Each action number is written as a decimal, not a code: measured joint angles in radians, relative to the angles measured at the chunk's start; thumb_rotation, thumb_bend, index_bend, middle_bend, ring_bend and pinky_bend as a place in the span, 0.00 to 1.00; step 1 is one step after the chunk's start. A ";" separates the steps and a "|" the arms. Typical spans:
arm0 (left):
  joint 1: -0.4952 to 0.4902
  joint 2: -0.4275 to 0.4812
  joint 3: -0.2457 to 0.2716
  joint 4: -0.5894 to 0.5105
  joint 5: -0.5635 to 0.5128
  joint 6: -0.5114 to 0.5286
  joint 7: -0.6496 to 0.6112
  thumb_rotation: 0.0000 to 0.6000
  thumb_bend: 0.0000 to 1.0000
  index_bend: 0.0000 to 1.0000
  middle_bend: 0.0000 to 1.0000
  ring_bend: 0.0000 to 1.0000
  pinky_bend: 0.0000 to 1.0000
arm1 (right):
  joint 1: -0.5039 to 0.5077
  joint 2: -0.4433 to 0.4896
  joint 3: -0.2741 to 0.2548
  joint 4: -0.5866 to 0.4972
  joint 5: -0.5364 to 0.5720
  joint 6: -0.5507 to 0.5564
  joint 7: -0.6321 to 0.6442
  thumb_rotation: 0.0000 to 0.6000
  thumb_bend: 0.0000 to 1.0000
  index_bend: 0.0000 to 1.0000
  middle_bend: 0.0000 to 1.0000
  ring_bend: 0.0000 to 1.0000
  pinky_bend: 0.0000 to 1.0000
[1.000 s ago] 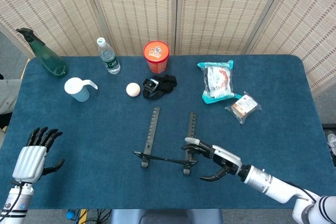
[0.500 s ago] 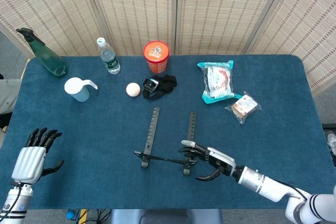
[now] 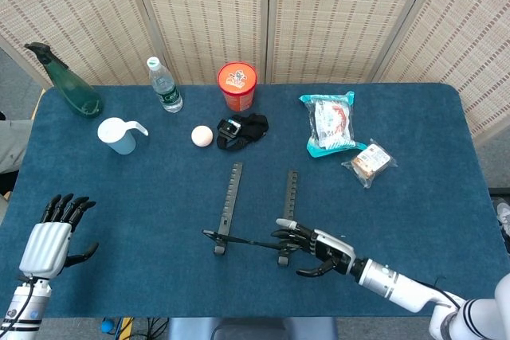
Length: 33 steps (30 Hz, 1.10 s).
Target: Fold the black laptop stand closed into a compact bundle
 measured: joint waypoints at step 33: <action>-0.198 -0.010 -0.019 0.123 0.063 -0.273 -0.291 1.00 0.19 0.18 0.14 0.06 0.00 | -0.010 0.272 0.080 -0.155 0.036 0.152 -0.172 1.00 0.15 0.00 0.14 0.06 0.10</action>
